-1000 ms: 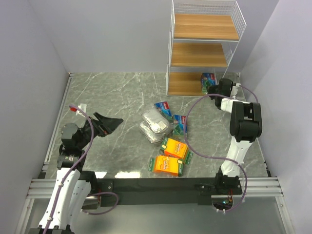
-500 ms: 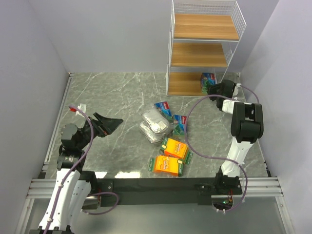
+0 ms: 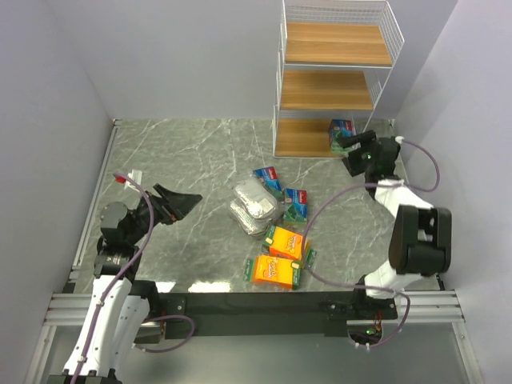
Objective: Place and organize the cleaning sponges onto the shelf
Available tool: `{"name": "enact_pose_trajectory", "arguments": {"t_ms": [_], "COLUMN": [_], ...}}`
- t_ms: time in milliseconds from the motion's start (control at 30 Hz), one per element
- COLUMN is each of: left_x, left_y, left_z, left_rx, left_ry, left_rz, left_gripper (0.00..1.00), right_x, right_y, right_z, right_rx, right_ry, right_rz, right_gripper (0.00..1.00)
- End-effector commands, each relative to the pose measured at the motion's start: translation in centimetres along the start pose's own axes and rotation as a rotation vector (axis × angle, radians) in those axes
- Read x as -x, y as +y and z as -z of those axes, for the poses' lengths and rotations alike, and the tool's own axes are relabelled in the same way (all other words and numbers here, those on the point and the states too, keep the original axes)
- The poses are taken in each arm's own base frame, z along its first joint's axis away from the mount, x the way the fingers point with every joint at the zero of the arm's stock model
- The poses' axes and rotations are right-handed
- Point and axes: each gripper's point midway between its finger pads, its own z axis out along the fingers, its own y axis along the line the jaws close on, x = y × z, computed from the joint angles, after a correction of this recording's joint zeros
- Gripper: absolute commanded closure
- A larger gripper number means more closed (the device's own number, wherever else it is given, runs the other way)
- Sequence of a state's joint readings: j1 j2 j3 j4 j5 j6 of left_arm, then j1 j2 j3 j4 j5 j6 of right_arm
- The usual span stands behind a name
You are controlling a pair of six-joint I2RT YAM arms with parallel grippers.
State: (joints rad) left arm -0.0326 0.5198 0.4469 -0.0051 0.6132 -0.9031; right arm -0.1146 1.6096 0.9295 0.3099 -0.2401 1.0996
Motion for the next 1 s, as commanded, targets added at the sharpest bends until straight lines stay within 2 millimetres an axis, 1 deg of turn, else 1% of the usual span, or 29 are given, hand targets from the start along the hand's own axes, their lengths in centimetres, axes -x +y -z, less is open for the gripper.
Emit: {"name": "enact_pose_trajectory", "arguments": {"t_ms": [0,33,67,100,133,167,200,233,267,300,333,367,400,467,500,567,600,667,733,800,967], "left_x": [0.7,0.7,0.7,0.7,0.7,0.5,0.4,0.4,0.4,0.4,0.4,0.6,0.6,0.8,0.8,0.9,0.9,0.9,0.9,0.9,0.7], "left_y": [-1.1,-1.1,-1.0,-1.0,-0.9,-0.8,-0.7,-0.6,-0.5,-0.4,-0.4,-0.5,-0.5,-0.6,-0.7,-0.7,-0.8,-0.8,-0.8,-0.9,-0.6], "left_z": [-0.1,-0.2,-0.3,-0.4,-0.5,-0.7,-0.8,-1.0,-1.1,-1.2,-1.3,-1.4,-1.4,-1.4,-1.4,-1.5,-1.5,-1.4,-1.3,-1.2,-1.2], "left_rx": [-0.042,-0.048,-0.05,-0.052,-0.06,-0.061,-0.061,-0.069,-0.068,-0.067,-0.066,-0.072,-0.071,-0.074,-0.077,-0.077,-0.078,-0.078,-0.072,-0.071,-0.064], "left_ry": [-0.017,-0.018,-0.017,-0.015,-0.017,-0.008,-0.004,-0.004,0.0,0.001,0.004,-0.002,-0.003,-0.008,-0.01,-0.01,-0.009,-0.009,-0.01,-0.013,-0.013], "left_rz": [-0.035,-0.036,-0.034,-0.026,-0.027,-0.015,-0.011,-0.011,-0.003,0.004,0.005,0.002,0.005,0.003,0.002,0.005,0.005,0.004,0.003,0.001,0.004], "left_gripper": [0.01,0.01,0.01,0.01,0.01,0.01,0.01,0.0,0.01,0.01,0.01,0.01,0.01,0.01,0.01,0.01,0.01,0.01,0.0,0.01,0.01], "right_x": [-4.0,-5.4,-7.0,-7.2,-8.1,-9.2,-9.3,-9.7,-10.8,-11.1,-11.1,-12.7,-13.0,-13.9,-14.9,-15.4,-16.6,-17.6,-18.0,-18.2,-19.4], "right_y": [-2.2,-2.3,-4.7,-3.8,-4.0,-5.2,-4.7,-4.9,-5.5,-5.1,-5.4,-5.7,-5.6,-6.1,-6.0,-6.0,-6.5,-7.5,-8.6,-9.2,-8.9], "right_z": [4.2,5.2,6.5,7.9,8.8,9.7,10.7,11.2,11.9,12.5,12.8,13.3,13.6,13.9,14.1,14.0,14.2,14.1,14.1,14.1,14.3], "right_rx": [-0.047,-0.035,-0.08,-0.04,-0.021,-0.04,-0.024,-0.026,-0.033,-0.014,-0.022,-0.037,-0.03,-0.035,-0.031,-0.038,-0.063,-0.114,-0.17,-0.195,-0.176], "right_ry": [0.127,0.166,0.197,0.185,0.205,0.226,0.219,0.221,0.247,0.25,0.248,0.287,0.293,0.308,0.335,0.338,0.373,0.399,0.398,0.394,0.441], "right_rz": [0.046,0.059,0.057,0.063,0.063,0.064,0.078,0.09,0.097,0.112,0.125,0.15,0.162,0.186,0.207,0.242,0.261,0.275,0.287,0.284,0.233], "right_gripper": [0.13,0.14,0.14,0.14,0.15,0.15,0.15,0.15,0.15,0.15,0.15,0.15,0.14,0.15,0.15,0.15,0.15,0.15,0.15,0.16,0.16]}}
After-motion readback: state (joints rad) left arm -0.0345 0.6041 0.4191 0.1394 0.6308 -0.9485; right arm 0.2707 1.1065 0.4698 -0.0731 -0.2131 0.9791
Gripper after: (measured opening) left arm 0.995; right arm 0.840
